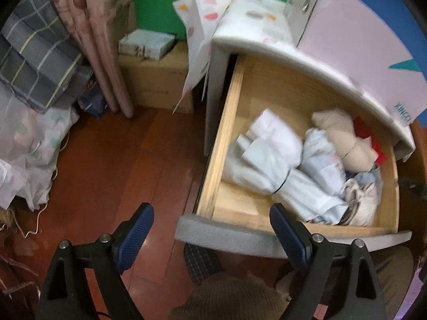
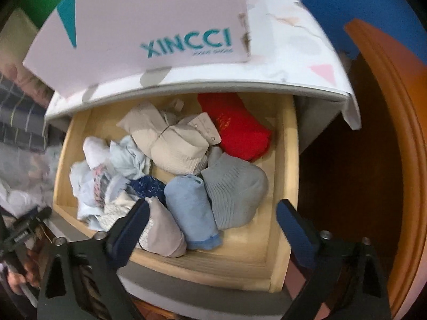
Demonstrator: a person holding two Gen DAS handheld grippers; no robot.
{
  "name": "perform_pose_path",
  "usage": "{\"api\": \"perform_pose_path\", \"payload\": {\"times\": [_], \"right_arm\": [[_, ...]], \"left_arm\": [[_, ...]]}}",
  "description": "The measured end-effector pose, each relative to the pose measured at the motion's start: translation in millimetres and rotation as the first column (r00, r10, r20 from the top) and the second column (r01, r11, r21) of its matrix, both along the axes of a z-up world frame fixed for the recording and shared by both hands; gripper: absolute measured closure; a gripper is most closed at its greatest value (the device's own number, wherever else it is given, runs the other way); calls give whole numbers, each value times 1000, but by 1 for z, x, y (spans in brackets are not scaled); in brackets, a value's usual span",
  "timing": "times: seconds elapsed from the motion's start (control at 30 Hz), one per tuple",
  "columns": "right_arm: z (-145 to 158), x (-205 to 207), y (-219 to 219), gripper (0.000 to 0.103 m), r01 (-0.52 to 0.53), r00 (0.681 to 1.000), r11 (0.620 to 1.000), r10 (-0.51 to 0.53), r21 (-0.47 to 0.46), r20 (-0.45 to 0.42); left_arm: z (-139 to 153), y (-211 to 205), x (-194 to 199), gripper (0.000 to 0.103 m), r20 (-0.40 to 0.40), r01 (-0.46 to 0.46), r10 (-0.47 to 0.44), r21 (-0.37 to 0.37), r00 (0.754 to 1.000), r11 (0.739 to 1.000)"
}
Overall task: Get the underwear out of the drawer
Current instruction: 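Lower the right gripper into the drawer and grasp the grey rolled sock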
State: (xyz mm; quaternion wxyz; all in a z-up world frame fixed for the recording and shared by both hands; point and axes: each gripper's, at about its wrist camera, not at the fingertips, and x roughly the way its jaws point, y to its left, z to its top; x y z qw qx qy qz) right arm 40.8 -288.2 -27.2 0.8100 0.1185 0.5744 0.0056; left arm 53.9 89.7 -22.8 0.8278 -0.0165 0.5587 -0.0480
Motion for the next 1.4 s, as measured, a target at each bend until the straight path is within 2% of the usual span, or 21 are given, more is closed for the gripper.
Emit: {"api": "perform_pose_path", "payload": {"times": [0.03, 0.23, 0.5, 0.97, 1.3, 1.37, 1.4], "right_arm": [[-3, 2, 1, 26, -8, 1000, 1000, 8, -14, -12], [-21, 20, 3, 33, -41, 996, 998, 37, -53, -78], [-48, 44, 15, 33, -120, 982, 984, 98, -133, -160], [-93, 75, 24, 32, -178, 964, 973, 142, -148, -226], [-119, 91, 53, 29, -267, 940, 933, 197, -241, -278], [-124, 94, 57, 32, -266, 939, 933, 194, -244, -283], [-126, 95, 58, 40, -263, 939, 935, 191, -238, -286]], "left_arm": [[4, 0, 0, 12, 9, -3, 3, -17, 1000, 1000], [16, -3, 9, 12, 12, -9, 9, -53, 1000, 999], [13, -9, 15, 12, -25, 2, -3, -63, 1000, 998], [1, -18, 28, 12, -84, -5, -3, -87, 996, 996], [-5, -28, 30, 12, -103, 7, -16, -91, 995, 996], [-6, -29, 31, 12, -109, 6, -16, -92, 994, 996], [-6, -30, 31, 12, -110, 5, -15, -94, 994, 996]]}}
